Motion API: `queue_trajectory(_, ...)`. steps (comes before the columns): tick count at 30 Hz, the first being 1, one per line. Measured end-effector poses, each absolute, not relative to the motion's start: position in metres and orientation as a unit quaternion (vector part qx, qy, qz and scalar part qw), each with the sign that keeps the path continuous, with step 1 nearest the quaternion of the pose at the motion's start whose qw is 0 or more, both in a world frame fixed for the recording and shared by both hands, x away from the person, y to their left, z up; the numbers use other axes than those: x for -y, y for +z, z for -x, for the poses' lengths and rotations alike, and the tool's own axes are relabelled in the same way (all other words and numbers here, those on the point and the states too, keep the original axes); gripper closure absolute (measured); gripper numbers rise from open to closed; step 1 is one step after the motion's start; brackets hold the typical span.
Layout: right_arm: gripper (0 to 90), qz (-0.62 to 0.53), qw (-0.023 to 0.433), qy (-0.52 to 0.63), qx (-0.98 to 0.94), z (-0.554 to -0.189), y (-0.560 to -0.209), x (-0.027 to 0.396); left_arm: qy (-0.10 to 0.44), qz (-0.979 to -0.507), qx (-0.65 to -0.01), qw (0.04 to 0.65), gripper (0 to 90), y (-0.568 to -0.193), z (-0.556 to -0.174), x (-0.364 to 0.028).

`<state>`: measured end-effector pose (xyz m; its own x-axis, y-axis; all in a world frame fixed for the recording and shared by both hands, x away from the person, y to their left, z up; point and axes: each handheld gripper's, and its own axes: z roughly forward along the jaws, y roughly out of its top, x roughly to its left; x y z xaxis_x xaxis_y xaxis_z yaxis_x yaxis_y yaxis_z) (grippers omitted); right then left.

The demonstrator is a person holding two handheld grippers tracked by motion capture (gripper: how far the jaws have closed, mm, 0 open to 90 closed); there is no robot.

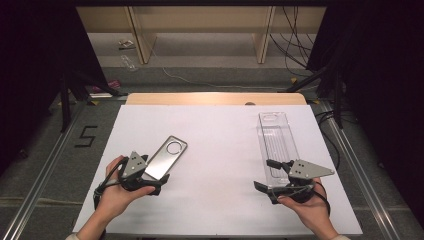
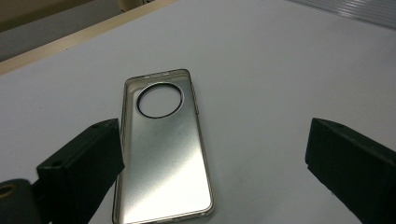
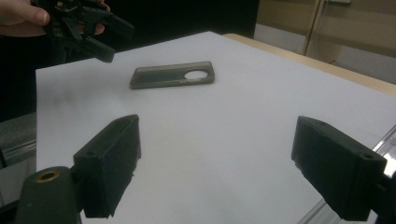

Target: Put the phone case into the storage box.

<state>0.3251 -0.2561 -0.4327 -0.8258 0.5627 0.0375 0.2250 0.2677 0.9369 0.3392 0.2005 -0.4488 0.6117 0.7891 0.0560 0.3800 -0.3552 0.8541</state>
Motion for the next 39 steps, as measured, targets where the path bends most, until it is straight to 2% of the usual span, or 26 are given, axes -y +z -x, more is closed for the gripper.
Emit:
queue_trajectory(7, 16.8, -0.253, 0.155, 0.55, -0.781, -0.325, -0.433, 0.256, 0.241, -0.785, -0.376, 0.429, 5.5, -0.449, -0.34, -0.202)
queue_trajectory(11, 16.6, -0.251, 0.152, 0.55, -0.782, -0.325, -0.433, 0.256, 0.248, -0.784, -0.384, 0.42, 11.1, -0.45, -0.342, -0.203)
queue_trajectory(12, 16.5, -0.251, 0.153, 0.55, -0.781, -0.325, -0.433, 0.255, 0.249, -0.782, -0.39, 0.418, 16.4, -0.45, -0.344, -0.205)
queue_trajectory(13, 16.5, -0.251, 0.153, 0.55, -0.781, -0.325, -0.433, 0.255, 0.25, -0.779, -0.398, 0.415, 16.4, -0.451, -0.345, -0.206)
queue_trajectory(14, 16.6, -0.252, 0.154, 0.55, -0.781, -0.325, -0.433, 0.255, 0.253, -0.776, -0.405, 0.412, 25.8, -0.451, -0.347, -0.208)
queue_trajectory(16, 16.5, -0.251, 0.154, 0.55, -0.781, -0.325, -0.433, 0.255, 0.255, -0.771, -0.421, 0.403, 38.3, -0.452, -0.352, -0.213)
queue_trajectory(17, 16.5, -0.251, 0.154, 0.551, -0.781, -0.325, -0.433, 0.255, 0.251, -0.769, -0.43, 0.402, 38.3, -0.454, -0.354, -0.215)
queue_trajectory(18, 16.5, -0.251, 0.154, 0.551, -0.781, -0.325, -0.433, 0.254, 0.247, -0.766, -0.441, 0.397, 44.9, -0.455, -0.356, -0.218)
queue_trajectory(19, 16.5, -0.25, 0.154, 0.55, -0.782, -0.325, -0.433, 0.253, 0.247, -0.764, -0.451, 0.39, 56.6, -0.456, -0.358, -0.22)
queue_trajectory(20, 16.5, -0.249, 0.154, 0.551, -0.781, -0.325, -0.433, 0.253, 0.246, -0.762, -0.459, 0.384, 63.1, -0.457, -0.36, -0.222)
queue_trajectory(21, 16.5, -0.249, 0.154, 0.551, -0.781, -0.325, -0.433, 0.253, 0.246, -0.757, -0.471, 0.379, 63.1, -0.457, -0.361, -0.224)
queue_trajectory(23, 16.5, -0.248, 0.154, 0.55, -0.782, -0.325, -0.433, 0.252, 0.251, -0.753, -0.482, 0.37, 77.2, -0.456, -0.366, -0.228)
queue_trajectory(24, 16.5, -0.249, 0.152, 0.55, -0.782, -0.326, -0.434, 0.251, 0.252, -0.755, -0.483, 0.366, 89.4, -0.456, -0.368, -0.229)
queue_trajectory(39, 16.5, -0.249, 0.155, 0.55, -0.782, -0.326, -0.434, 0.251, 0.248, -0.793, -0.478, 0.284, 89.7, -0.483, -0.4, -0.238)
